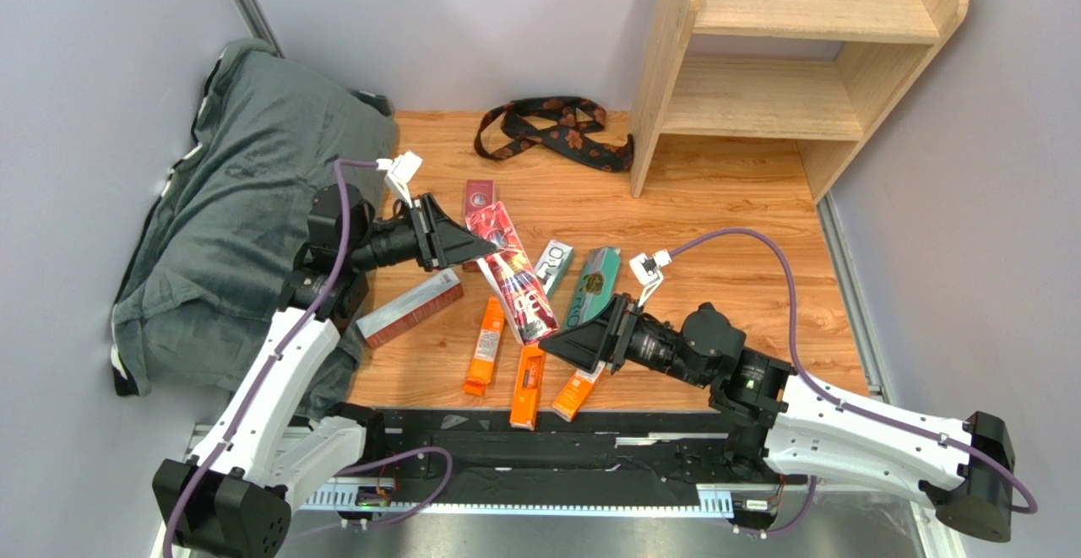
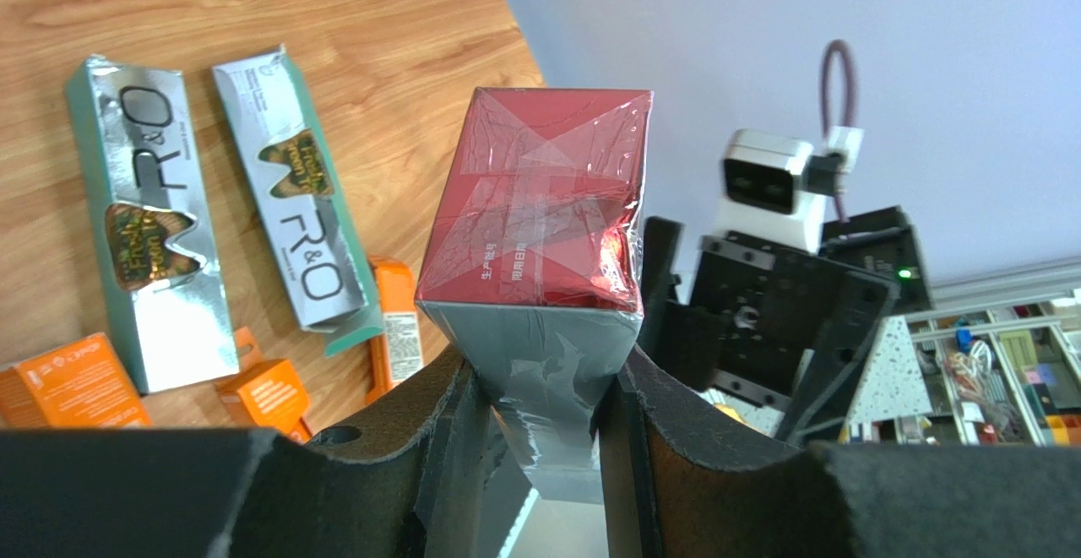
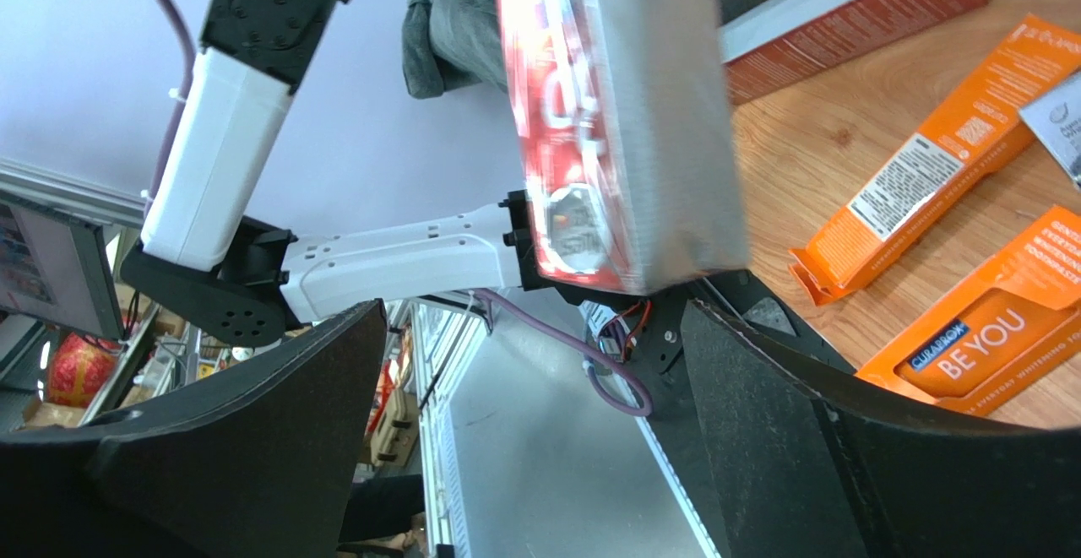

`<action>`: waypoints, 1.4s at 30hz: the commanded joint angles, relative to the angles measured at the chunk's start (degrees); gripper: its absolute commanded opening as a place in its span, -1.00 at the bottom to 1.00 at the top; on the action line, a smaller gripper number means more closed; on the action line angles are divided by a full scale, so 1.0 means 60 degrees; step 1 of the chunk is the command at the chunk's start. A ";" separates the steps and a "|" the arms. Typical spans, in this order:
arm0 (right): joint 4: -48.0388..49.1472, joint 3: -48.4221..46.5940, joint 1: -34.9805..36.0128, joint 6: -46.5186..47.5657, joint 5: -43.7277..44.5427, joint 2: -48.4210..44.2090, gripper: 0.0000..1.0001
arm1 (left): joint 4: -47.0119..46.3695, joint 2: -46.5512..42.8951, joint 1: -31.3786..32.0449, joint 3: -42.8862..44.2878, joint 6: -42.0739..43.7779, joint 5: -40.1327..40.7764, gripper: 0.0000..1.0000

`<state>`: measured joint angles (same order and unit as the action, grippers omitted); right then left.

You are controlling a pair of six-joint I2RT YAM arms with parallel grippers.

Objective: Place and organize the toothpastes onto the shelf

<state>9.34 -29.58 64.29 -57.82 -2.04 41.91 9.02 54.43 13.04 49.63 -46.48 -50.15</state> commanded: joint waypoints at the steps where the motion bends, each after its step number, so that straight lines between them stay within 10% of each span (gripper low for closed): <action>1: 0.0698 0.0140 -0.0022 -0.0427 0.0326 -0.0100 0.81 | -0.0595 -0.0488 -0.0049 0.0796 -0.0603 -0.0475 -0.30; 22: 0.2690 -0.0226 -0.0037 0.0101 0.0472 0.1277 0.62 | -0.1884 -0.0664 -0.0049 0.0415 -0.1833 -0.0826 -0.30; 32: 0.2341 -0.0269 -0.0037 0.0364 0.0517 0.0603 -0.27 | -0.2030 -0.0649 -0.0049 0.0035 -0.1820 -0.0753 -0.25; 38: 0.2061 -0.0401 -0.0037 0.0467 0.0604 0.0500 -0.41 | -0.1620 -0.0693 -0.0049 0.0049 -0.1409 -0.0694 -0.01; 42: 0.1856 -0.0416 -0.0037 0.0482 0.0750 0.0369 -0.44 | -0.0933 -0.0708 -0.0049 0.0268 -0.0883 -0.0621 0.57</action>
<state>19.38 -29.02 64.29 -56.51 0.67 45.76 0.62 51.40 12.99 49.93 -55.18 -53.84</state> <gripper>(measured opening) 0.404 0.689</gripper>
